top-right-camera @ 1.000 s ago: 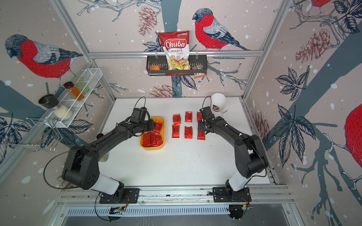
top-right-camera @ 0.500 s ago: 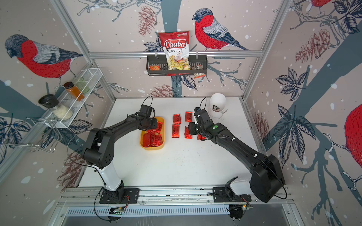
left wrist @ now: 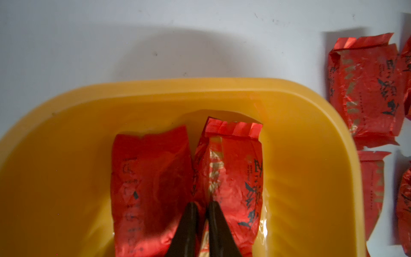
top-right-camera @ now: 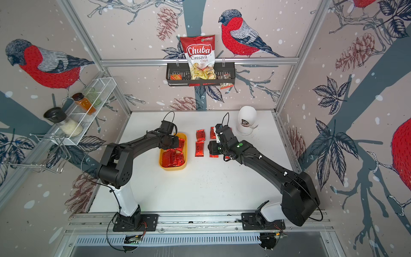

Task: Take the tea bags out of the storage box
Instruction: Pick up the tea bag from the storage box, then place the tea bag at the center of the board.

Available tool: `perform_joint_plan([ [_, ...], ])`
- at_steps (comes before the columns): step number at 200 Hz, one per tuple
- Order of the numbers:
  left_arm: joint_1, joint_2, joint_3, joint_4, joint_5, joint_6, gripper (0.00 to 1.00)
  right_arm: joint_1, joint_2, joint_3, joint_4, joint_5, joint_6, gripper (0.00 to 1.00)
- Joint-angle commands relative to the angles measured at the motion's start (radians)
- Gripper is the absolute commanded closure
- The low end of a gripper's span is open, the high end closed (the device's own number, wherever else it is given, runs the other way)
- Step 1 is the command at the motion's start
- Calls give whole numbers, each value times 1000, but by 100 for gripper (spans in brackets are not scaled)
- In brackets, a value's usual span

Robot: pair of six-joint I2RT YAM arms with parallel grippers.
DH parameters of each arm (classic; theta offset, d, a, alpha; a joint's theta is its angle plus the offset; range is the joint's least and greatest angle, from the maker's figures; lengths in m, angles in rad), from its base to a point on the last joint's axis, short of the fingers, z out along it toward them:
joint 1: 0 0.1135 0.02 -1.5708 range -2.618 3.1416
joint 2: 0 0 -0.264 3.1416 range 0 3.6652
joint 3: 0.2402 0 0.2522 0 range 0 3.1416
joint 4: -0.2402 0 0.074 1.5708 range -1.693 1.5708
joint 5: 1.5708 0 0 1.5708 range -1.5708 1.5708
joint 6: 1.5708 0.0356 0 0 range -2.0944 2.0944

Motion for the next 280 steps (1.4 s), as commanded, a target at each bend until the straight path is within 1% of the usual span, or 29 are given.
perform_joint_plan([
  [1,2,-2,-4,-1,4,14,97,2,2,4,19,-4,3,46],
  [5,2,-3,-4,-2,5,13,100,2,2,3,20,-2,4,47],
  [34,2,-25,-7,-8,12,8,100,1,-6,-1,19,-1,5,47],
  [54,2,-69,-9,-22,14,1,100,2,-16,1,18,-2,7,47],
  [93,1,-209,-20,-59,45,-24,100,0,-46,3,19,-4,11,47],
  [111,-5,-288,-53,-62,81,-53,100,-2,-66,1,20,-6,19,48],
  [125,-27,-353,-94,-52,100,-88,100,-3,-87,-4,23,-13,27,48],
  [163,-150,-526,-225,10,104,-230,100,-10,-146,-19,30,-38,46,48],
  [172,-179,-568,-290,47,108,-282,100,-12,-147,-24,30,-40,50,48],
  [181,-215,-613,-350,92,109,-333,100,-12,-184,-30,30,-42,52,48],
  [207,-331,-693,-468,172,56,-465,100,-13,-229,-54,25,-39,62,48],
  [222,-406,-707,-513,218,29,-527,100,-14,-253,-72,27,-36,68,47],
  [243,-506,-704,-551,246,-46,-586,100,-15,-280,-86,20,-35,77,47],
  [280,-580,-653,-641,342,-59,-656,100,-14,-316,-109,8,-30,87,47],
])
